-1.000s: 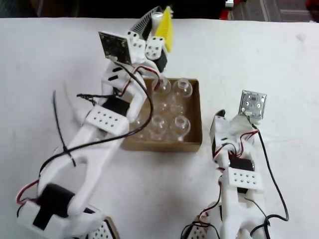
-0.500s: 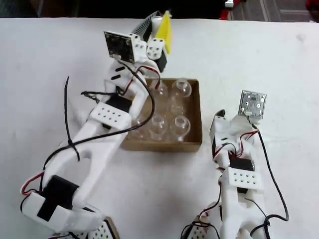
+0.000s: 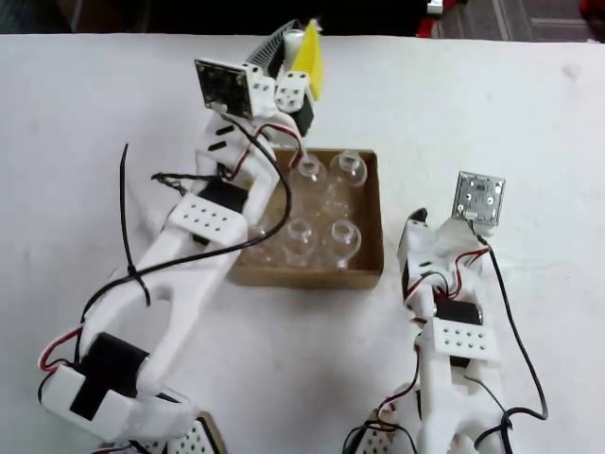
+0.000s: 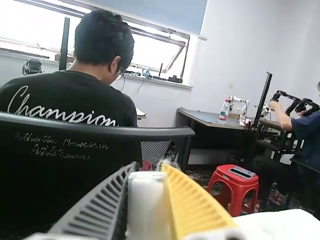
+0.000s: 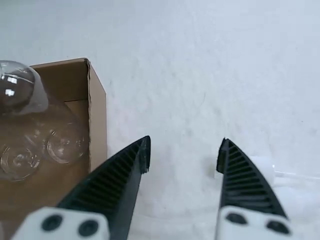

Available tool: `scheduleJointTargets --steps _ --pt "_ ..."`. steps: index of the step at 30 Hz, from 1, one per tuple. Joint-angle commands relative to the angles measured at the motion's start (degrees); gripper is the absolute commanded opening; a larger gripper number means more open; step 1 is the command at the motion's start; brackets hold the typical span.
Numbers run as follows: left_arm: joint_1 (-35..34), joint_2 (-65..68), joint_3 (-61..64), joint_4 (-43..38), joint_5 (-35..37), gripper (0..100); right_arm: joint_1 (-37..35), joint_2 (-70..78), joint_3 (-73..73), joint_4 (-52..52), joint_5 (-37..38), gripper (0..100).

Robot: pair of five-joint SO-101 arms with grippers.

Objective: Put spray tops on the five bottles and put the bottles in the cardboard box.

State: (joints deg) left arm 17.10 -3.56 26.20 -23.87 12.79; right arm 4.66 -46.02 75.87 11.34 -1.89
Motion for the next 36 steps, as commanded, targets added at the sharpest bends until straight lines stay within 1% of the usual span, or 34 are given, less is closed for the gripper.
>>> scheduleJointTargets --steps 1,11,19,21,25,27,36 --pt "1.1 -1.01 1.41 -1.58 -0.35 2 0.4 0.04 -0.62 -1.27 0.7 19.8" --pt "1.36 -0.48 7.38 -1.58 -0.35 2 0.4 0.04 -0.62 -1.27 0.7 19.8" --pt "0.92 -0.4 7.91 -1.23 -0.35 3 0.4 0.04 -0.62 -1.27 0.7 19.8" --pt "1.01 -0.4 8.62 -1.41 0.0 8 0.4 0.04 -0.62 -1.27 0.7 19.8" --pt "2.33 -0.4 10.02 -1.14 0.18 22 0.4 0.04 -0.62 -1.27 0.7 19.8" --pt "2.59 -0.66 10.55 -1.14 0.18 25 0.4 0.04 -0.62 -1.27 0.7 19.8" --pt "2.42 -1.01 11.25 -1.49 0.18 11 0.48 0.04 -0.62 -1.27 0.7 19.8"
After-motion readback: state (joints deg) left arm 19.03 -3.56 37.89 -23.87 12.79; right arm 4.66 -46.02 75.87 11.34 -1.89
